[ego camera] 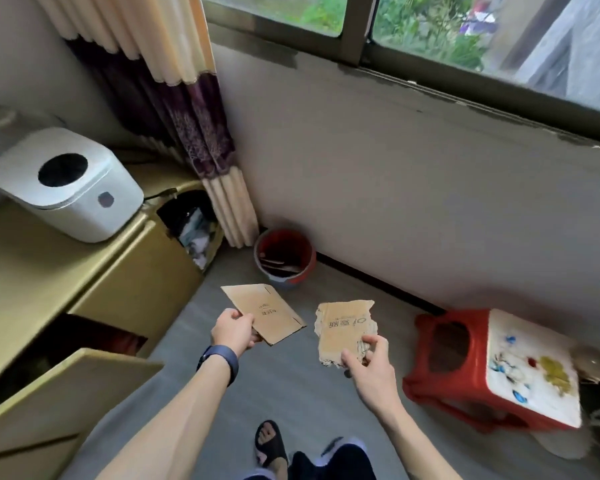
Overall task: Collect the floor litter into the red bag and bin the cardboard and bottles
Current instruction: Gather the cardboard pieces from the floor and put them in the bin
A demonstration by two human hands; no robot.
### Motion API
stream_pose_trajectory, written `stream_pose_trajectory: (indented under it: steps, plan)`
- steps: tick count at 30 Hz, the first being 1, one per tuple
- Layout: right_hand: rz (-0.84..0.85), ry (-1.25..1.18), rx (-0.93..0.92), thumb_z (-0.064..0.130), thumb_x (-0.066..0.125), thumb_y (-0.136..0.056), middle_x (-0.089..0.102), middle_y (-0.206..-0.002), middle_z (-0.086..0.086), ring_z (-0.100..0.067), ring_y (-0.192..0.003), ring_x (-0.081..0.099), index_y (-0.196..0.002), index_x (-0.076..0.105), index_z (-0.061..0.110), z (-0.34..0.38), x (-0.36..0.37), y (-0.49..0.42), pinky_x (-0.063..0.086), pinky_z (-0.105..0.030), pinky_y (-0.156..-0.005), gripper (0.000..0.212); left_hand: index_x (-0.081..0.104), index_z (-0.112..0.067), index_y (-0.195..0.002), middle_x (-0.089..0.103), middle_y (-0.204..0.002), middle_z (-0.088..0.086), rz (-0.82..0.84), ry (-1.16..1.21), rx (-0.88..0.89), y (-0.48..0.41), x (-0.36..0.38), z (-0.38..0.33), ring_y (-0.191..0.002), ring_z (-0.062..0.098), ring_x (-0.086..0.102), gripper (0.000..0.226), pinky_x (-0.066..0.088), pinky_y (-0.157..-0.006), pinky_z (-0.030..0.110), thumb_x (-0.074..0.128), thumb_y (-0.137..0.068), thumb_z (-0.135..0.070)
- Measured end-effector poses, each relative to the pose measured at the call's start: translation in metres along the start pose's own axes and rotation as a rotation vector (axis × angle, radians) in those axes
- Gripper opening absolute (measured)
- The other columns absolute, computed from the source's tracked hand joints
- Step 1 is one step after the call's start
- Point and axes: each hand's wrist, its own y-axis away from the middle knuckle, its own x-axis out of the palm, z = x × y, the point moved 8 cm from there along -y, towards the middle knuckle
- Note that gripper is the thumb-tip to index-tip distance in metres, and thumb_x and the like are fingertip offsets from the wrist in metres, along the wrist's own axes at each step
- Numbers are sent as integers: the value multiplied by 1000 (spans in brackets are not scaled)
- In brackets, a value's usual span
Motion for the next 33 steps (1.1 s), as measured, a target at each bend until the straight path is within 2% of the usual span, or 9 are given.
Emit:
stream_pose_trajectory:
  steps: [4,9,15,21,24,27,29,31,33]
  plan:
    - [43,-38,54,39,63,-92,73,-102,10,-12,-80,71,-133,33,34,20,20,-57,52,-33,-84,52,57,-11,-93,72,-79,6,32,77,-65,-38,19,-25,-65,21,74,5,47,-45,23,59,-92,-16]
    - [78,-201,170,29,64,-95,75,-94,6,-9,-69,69,-139,36,24,45,44,-164,51,-31,-70,53,54,-6,-94,69,-88,11,70,184,-192,-110,58,-60,-73,27,74,8,41,-39,22,59,-95,-12]
    - [140,-210,272,29,62,-97,67,-103,1,-16,-76,67,-147,31,18,73,80,-278,50,-27,-65,61,54,-6,-91,70,-88,16,65,214,-322,-188,104,-86,-48,11,67,7,39,-38,21,56,-96,-9]
    - [168,-160,316,32,63,-96,66,-107,4,-11,-71,68,-145,34,19,76,140,-373,52,-28,-68,59,55,-3,-116,68,-107,17,76,364,-449,-275,152,-80,-53,11,70,21,44,-38,19,58,-96,-11]
    - [189,-129,358,36,63,-96,66,-113,2,-10,-70,68,-146,36,19,66,173,-415,49,-25,-62,59,50,-8,-131,64,-124,14,158,410,-538,-311,179,-69,-69,16,73,34,51,-48,23,55,-99,-16]
    - [217,-87,388,44,57,-99,74,-107,0,-10,-63,68,-143,39,25,56,201,-450,46,-25,-58,52,53,-16,-125,67,-122,5,379,211,-536,-336,198,-63,-87,18,68,25,52,-69,30,47,-103,-25]
    - [172,-50,400,42,54,-100,75,-105,-2,-12,-63,68,-140,44,25,51,207,-463,48,-25,-59,45,57,-21,-112,67,-119,4,396,20,-485,-355,189,-60,-90,20,65,16,50,-70,30,44,-102,-22]
    - [134,6,375,41,55,-99,73,-109,-1,-14,-70,69,-133,53,25,51,206,-460,55,-30,-68,38,59,-22,-101,68,-117,7,354,-210,-341,-373,171,-70,-93,23,64,14,54,-77,32,45,-99,-21]
    - [129,71,328,40,56,-97,71,-110,3,-16,-80,71,-123,60,29,59,204,-447,57,-36,-81,29,60,-21,-107,68,-114,8,396,-451,-161,-383,159,-92,-100,27,64,20,54,-89,37,45,-96,-27]
